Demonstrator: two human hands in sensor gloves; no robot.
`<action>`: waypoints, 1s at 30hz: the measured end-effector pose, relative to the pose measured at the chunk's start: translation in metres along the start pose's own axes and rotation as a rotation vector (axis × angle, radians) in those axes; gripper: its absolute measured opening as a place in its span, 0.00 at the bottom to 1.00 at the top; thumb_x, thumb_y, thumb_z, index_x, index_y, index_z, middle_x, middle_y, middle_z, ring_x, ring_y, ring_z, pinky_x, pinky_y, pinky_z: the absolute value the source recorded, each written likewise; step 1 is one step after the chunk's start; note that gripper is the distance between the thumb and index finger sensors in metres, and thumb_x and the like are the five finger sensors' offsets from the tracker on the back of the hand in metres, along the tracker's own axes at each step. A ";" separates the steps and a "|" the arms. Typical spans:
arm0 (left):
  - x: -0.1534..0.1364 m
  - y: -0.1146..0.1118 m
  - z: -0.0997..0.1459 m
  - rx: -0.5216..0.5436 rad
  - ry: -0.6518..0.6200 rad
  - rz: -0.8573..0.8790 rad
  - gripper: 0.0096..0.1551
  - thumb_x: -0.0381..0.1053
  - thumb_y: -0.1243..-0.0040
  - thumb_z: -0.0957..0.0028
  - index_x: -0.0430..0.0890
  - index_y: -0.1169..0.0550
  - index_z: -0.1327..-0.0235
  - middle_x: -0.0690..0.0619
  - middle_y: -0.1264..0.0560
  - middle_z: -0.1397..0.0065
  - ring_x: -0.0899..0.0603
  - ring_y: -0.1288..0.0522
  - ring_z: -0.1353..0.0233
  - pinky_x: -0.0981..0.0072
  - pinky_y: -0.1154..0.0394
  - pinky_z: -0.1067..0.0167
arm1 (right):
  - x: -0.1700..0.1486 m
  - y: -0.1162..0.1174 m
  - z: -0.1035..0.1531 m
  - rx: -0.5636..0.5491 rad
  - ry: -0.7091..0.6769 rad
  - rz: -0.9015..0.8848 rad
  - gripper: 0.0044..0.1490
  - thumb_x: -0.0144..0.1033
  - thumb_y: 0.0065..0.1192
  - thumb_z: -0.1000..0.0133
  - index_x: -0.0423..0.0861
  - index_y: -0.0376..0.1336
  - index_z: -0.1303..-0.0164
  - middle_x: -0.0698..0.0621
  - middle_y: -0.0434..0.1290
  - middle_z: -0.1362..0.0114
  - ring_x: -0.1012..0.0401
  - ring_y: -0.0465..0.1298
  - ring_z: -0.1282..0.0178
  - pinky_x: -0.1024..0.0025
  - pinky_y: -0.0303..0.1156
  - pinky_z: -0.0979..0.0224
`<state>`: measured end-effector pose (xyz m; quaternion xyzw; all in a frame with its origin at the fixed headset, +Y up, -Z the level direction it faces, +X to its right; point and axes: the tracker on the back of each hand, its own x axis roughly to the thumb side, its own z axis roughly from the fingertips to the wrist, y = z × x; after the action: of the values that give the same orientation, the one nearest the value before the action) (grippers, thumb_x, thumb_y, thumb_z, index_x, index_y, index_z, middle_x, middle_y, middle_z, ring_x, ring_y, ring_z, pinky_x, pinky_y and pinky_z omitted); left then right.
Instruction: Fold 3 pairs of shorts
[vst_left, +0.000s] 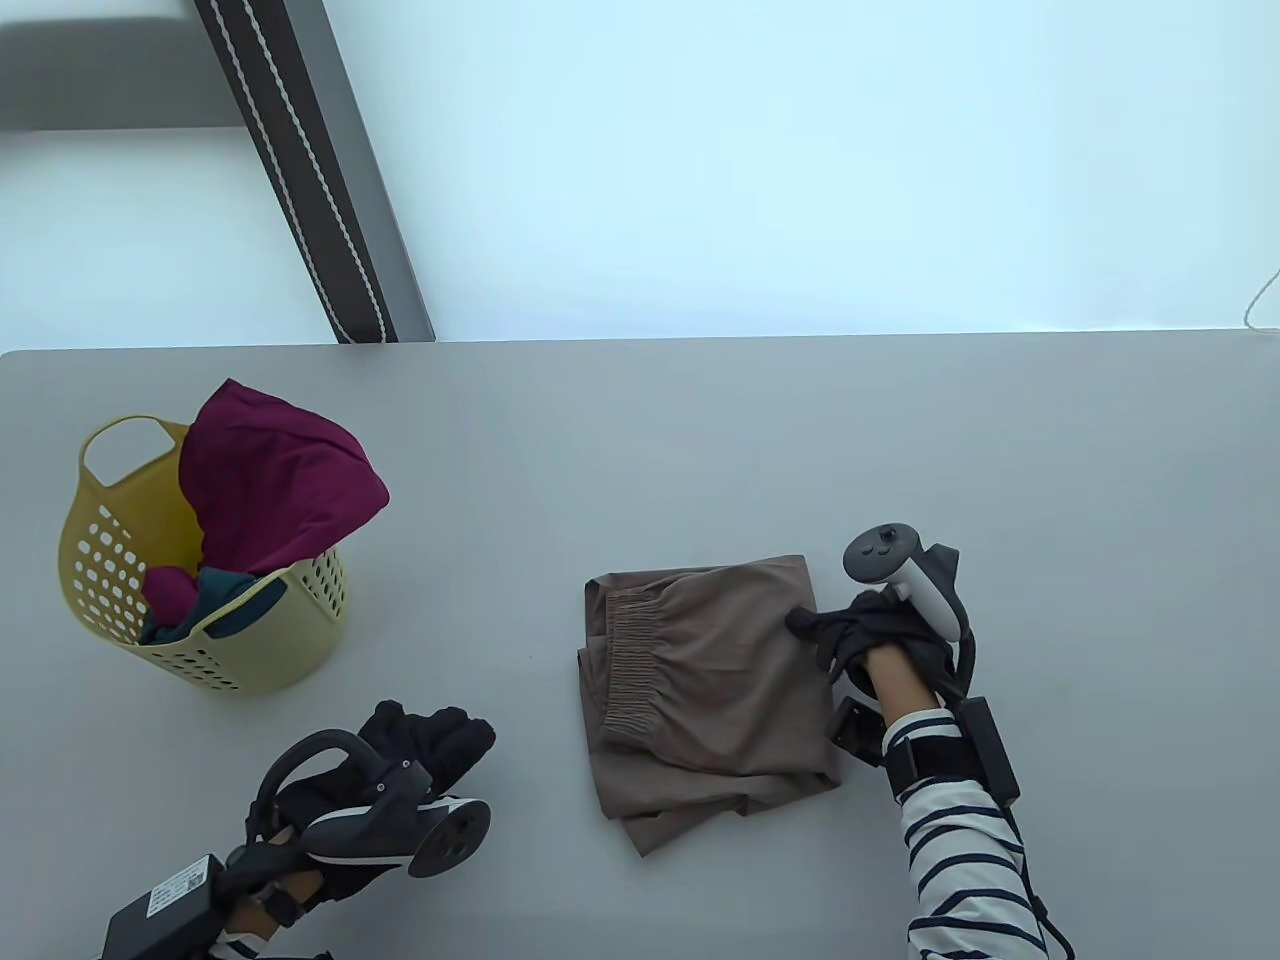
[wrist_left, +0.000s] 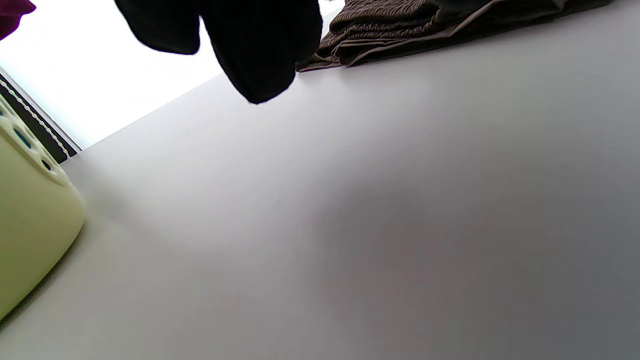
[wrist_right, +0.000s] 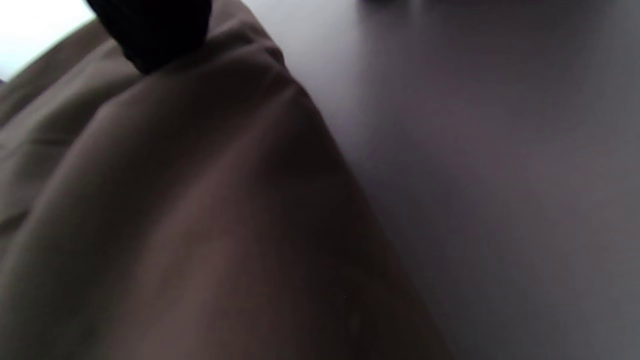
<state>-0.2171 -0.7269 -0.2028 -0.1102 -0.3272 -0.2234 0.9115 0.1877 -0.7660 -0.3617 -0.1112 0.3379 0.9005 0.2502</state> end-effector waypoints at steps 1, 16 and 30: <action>0.000 -0.001 0.000 -0.002 0.000 0.004 0.45 0.61 0.58 0.47 0.40 0.52 0.23 0.39 0.37 0.19 0.39 0.25 0.26 0.36 0.32 0.28 | 0.004 0.002 0.002 -0.086 0.019 0.044 0.66 0.58 0.51 0.45 0.17 0.31 0.33 0.12 0.25 0.38 0.18 0.31 0.42 0.28 0.39 0.42; 0.000 -0.007 -0.005 -0.044 -0.018 0.028 0.45 0.61 0.58 0.47 0.40 0.52 0.23 0.39 0.38 0.19 0.39 0.25 0.26 0.36 0.32 0.28 | 0.046 -0.009 0.016 -0.199 -0.137 -0.288 0.27 0.36 0.65 0.50 0.31 0.62 0.52 0.16 0.46 0.31 0.18 0.49 0.37 0.30 0.56 0.38; -0.004 -0.010 -0.008 -0.063 -0.018 0.042 0.45 0.61 0.58 0.47 0.40 0.52 0.23 0.38 0.38 0.19 0.38 0.25 0.26 0.36 0.32 0.28 | 0.011 -0.122 0.035 -0.378 -0.579 -1.280 0.23 0.44 0.53 0.38 0.51 0.48 0.41 0.46 0.60 0.24 0.52 0.73 0.25 0.59 0.71 0.24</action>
<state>-0.2207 -0.7371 -0.2109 -0.1476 -0.3259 -0.2135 0.9091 0.2414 -0.6596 -0.4075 -0.0854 -0.0345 0.6141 0.7838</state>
